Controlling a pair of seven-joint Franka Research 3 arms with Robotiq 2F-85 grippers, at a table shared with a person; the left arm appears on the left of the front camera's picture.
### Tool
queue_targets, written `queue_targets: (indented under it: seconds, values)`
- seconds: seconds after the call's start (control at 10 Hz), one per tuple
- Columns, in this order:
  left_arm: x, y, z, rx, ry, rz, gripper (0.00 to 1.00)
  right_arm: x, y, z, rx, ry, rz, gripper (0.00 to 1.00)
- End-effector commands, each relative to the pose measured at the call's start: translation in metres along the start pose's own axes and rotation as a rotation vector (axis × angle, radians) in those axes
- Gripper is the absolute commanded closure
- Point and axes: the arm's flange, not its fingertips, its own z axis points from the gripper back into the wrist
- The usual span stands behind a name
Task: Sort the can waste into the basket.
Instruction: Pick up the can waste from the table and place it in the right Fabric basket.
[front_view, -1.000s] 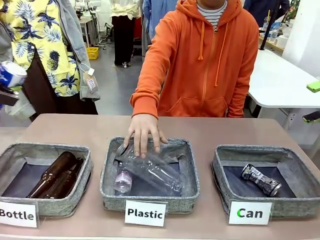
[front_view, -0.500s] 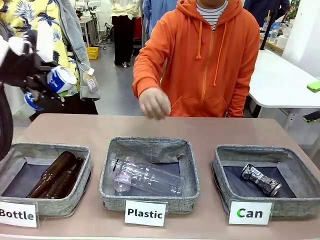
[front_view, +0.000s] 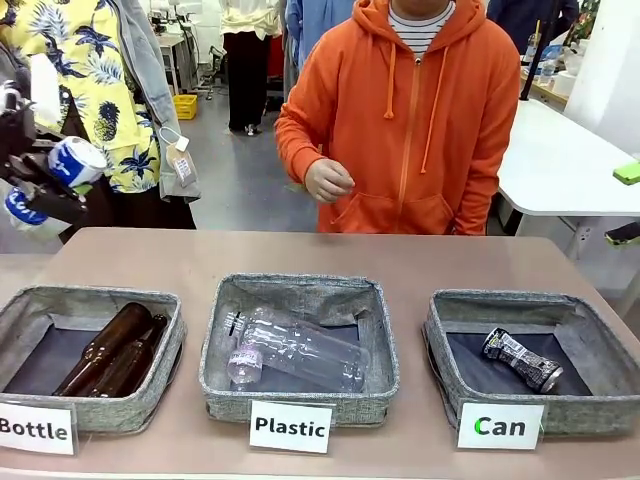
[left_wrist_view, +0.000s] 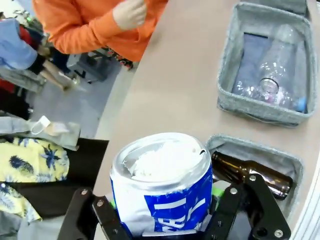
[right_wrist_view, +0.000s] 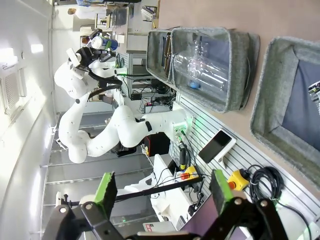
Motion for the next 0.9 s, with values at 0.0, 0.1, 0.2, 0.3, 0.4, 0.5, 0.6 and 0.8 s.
queue_targets:
  seconds: [0.0,0.1,0.2,0.3,0.4,0.5,0.6,0.8]
  values:
    - [0.025,-0.028,-0.012,-0.038,-0.033,-0.059,0.85,-0.005,0.006,0.003,-0.040,0.024,0.004,0.00]
    - [0.063,-0.032,-0.028,-0.084,-0.070,-0.130,0.85,-0.017,0.010,0.015,-0.097,0.045,-0.034,0.00]
    - [0.105,-0.036,-0.044,-0.133,-0.122,-0.197,0.85,-0.032,0.011,0.029,-0.141,0.075,-0.069,0.00]
    - [0.151,-0.042,-0.065,-0.137,-0.152,-0.246,0.85,-0.049,0.008,0.044,-0.201,0.066,-0.109,0.00]
    - [0.197,-0.055,-0.089,-0.178,-0.209,-0.289,0.85,-0.069,0.006,0.059,-0.224,0.044,-0.136,0.00]
    - [0.253,-0.077,-0.123,-0.226,-0.251,-0.331,0.85,-0.091,0.001,0.075,-0.240,0.009,-0.166,0.00]
    - [0.301,-0.102,-0.154,-0.244,-0.259,-0.373,0.85,-0.108,-0.007,0.088,-0.235,-0.041,-0.190,0.00]
    - [0.385,-0.158,-0.209,-0.352,-0.198,-0.378,0.85,-0.098,-0.007,0.080,-0.240,-0.004,-0.145,0.00]
